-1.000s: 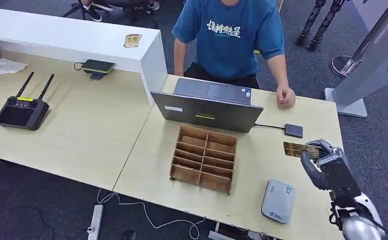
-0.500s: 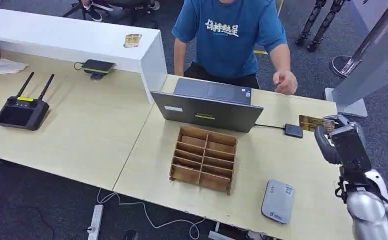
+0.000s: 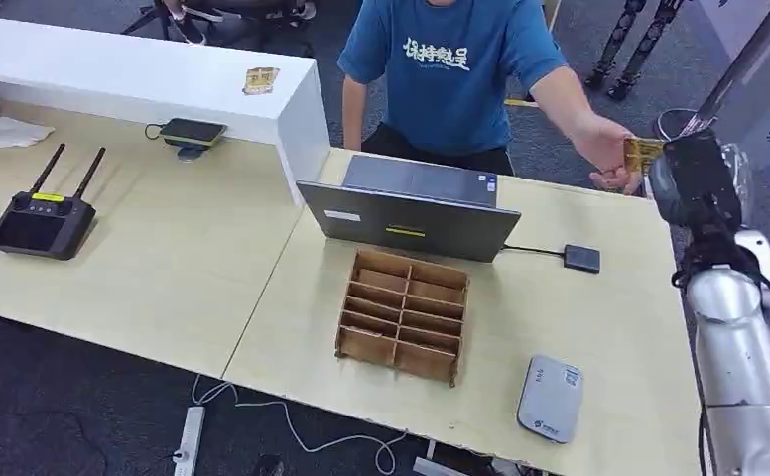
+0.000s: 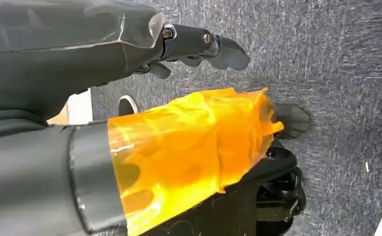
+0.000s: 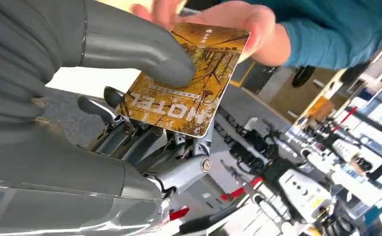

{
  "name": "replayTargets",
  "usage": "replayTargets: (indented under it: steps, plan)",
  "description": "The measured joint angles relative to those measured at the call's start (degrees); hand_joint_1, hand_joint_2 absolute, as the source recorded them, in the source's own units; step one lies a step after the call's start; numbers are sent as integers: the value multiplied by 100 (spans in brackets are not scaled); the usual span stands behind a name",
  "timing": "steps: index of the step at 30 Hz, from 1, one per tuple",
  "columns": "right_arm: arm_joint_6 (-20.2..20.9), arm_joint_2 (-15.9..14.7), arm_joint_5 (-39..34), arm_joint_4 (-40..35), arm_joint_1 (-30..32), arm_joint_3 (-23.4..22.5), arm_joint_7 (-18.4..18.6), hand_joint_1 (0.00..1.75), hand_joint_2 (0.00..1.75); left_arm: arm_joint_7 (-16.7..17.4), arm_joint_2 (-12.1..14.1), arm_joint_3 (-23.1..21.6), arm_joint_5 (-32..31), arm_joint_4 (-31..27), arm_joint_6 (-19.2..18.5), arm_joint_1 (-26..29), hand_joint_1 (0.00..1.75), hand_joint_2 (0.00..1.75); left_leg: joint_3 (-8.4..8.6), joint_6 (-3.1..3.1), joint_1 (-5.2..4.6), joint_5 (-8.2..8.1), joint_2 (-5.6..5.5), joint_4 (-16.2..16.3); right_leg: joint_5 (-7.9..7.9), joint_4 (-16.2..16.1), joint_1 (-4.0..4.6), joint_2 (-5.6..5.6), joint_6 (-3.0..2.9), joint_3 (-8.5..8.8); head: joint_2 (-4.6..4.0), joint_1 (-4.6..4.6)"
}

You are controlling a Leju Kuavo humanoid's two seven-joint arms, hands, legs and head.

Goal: Pass the card to the sensor for recognition and then transmit it.

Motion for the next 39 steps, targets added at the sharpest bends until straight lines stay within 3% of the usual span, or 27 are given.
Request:
replayTargets:
  steps: [6,14,15,16,17,39]
  plan:
    - [-219,381,532,698,-522,134,180,175,175,96,4,-127,-114,0,-33,-53,0,0,-1,-1,2,0,-4,0,-1,1,2,-5,0,0,0,-2]
    - [-459,728,1017,1275,-775,249,330,169,175,188,13,-254,-197,0,-52,-76,0,0,-2,-1,1,0,-6,0,-1,1,2,-9,0,0,0,0]
    - [-464,750,1019,1312,-779,252,328,112,175,190,13,-265,-197,0,-52,-77,0,0,-2,-1,1,0,-8,0,-1,1,2,-11,0,0,0,-2]
    - [-474,772,1028,1352,-784,254,322,9,175,193,15,-273,-199,0,-52,-79,0,0,-3,-1,1,0,-9,0,-1,1,1,-11,0,0,0,0]
    - [-475,789,1069,1391,-786,254,311,0,175,208,15,-284,-201,0,-52,-81,0,0,-3,-1,1,0,-9,0,-1,1,2,-11,0,0,0,-2]
    - [-595,899,1518,1343,-696,-96,110,0,175,243,22,-304,-212,-2,-24,-93,0,0,-2,-2,1,1,-6,1,-1,1,2,-8,0,-2,0,-2]
